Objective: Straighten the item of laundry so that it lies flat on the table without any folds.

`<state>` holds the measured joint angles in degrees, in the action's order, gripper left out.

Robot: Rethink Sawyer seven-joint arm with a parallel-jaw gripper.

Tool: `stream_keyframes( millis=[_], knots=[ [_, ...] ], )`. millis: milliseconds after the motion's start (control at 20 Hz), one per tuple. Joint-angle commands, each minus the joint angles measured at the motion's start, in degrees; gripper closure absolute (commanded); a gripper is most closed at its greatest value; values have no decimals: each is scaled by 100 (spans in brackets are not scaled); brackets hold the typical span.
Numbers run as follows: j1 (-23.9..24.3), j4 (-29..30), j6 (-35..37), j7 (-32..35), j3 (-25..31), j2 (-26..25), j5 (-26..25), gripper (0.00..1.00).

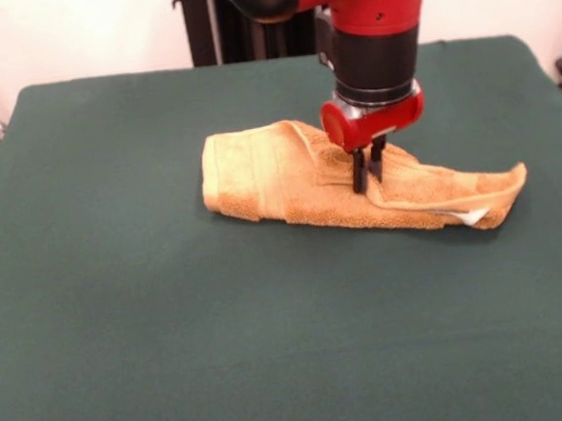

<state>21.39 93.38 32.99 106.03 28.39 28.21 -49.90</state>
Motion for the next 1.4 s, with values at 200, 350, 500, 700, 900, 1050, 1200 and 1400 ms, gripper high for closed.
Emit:
stream_keyframes(
  millis=[200,350,500,700,900,1050,1200,1400],
  knots=[
    [125,-338,260,-392,141,-190,311,100],
    [137,-595,399,-583,226,-304,404,100],
    [163,-767,542,-812,283,-384,453,100],
    [206,-948,639,-1059,329,-509,501,100],
    [190,-1112,772,-1161,346,-564,557,100],
    [179,-1222,861,-1220,372,-606,610,100],
    [173,-1301,935,-1259,401,-610,646,100],
    [196,-1391,1047,-1188,443,-624,745,100]
  ],
)
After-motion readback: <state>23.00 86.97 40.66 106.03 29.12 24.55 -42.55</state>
